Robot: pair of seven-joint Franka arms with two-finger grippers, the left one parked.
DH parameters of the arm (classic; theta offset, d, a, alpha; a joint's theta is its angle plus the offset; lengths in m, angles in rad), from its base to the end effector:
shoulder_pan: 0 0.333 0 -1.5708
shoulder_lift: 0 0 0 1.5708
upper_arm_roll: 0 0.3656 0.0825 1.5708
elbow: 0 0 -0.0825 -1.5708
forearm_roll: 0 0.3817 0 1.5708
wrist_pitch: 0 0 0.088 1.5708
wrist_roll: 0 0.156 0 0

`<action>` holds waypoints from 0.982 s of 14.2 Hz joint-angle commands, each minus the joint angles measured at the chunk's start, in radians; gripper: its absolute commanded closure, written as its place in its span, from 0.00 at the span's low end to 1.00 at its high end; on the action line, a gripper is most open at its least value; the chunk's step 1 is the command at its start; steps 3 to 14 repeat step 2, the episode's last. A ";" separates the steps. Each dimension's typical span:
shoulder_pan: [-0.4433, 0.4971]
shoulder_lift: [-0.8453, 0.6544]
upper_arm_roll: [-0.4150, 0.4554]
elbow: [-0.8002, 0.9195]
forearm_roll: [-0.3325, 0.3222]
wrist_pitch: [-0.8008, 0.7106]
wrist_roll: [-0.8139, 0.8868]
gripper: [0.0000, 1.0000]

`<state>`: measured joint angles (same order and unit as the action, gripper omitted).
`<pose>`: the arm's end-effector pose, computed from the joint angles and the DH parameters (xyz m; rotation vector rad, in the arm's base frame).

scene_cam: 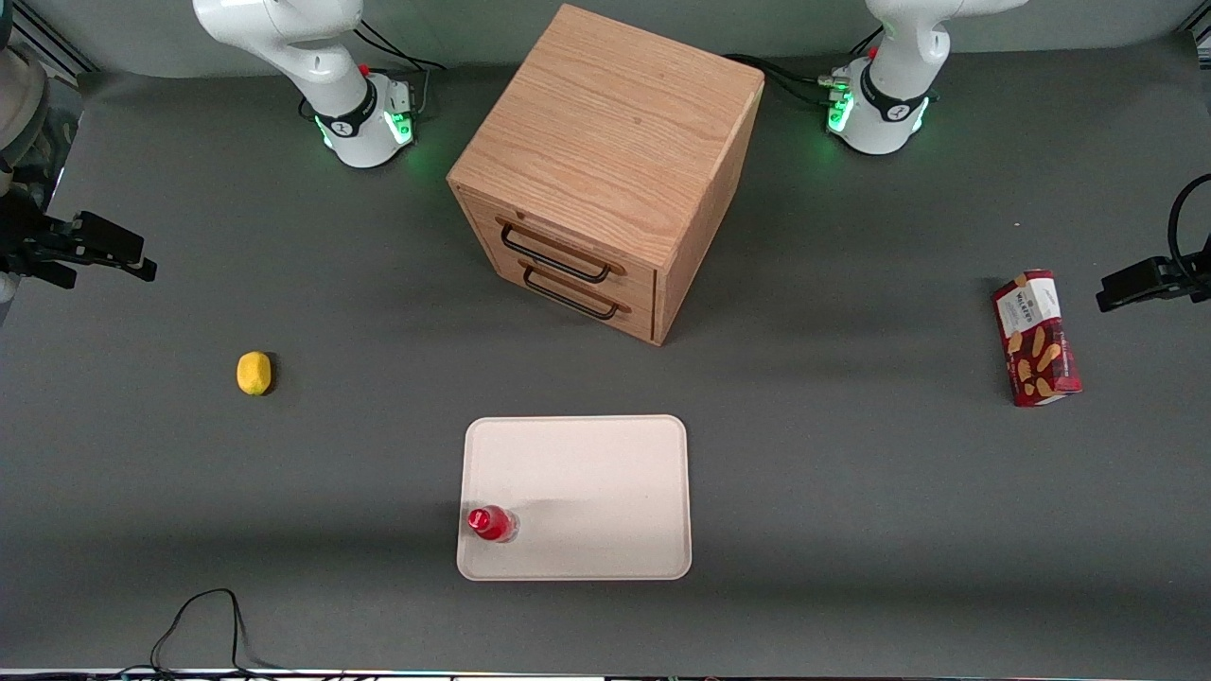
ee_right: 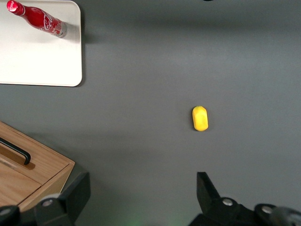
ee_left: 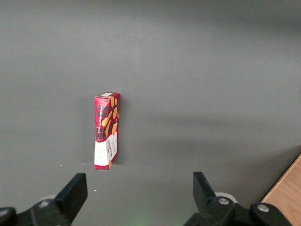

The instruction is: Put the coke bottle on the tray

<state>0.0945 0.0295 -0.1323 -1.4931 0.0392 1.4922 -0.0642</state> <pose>0.5536 -0.0133 0.6384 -3.1042 -0.0448 0.0440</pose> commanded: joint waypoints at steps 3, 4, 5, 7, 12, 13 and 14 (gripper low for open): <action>0.019 -0.025 -0.018 -0.024 -0.016 0.010 -0.019 0.00; 0.019 -0.025 -0.018 -0.024 -0.016 0.010 -0.019 0.00; 0.019 -0.025 -0.018 -0.024 -0.016 0.010 -0.019 0.00; 0.019 -0.025 -0.018 -0.024 -0.016 0.010 -0.019 0.00; 0.019 -0.025 -0.018 -0.024 -0.016 0.010 -0.019 0.00; 0.019 -0.025 -0.018 -0.024 -0.016 0.010 -0.019 0.00; 0.019 -0.025 -0.018 -0.024 -0.016 0.010 -0.019 0.00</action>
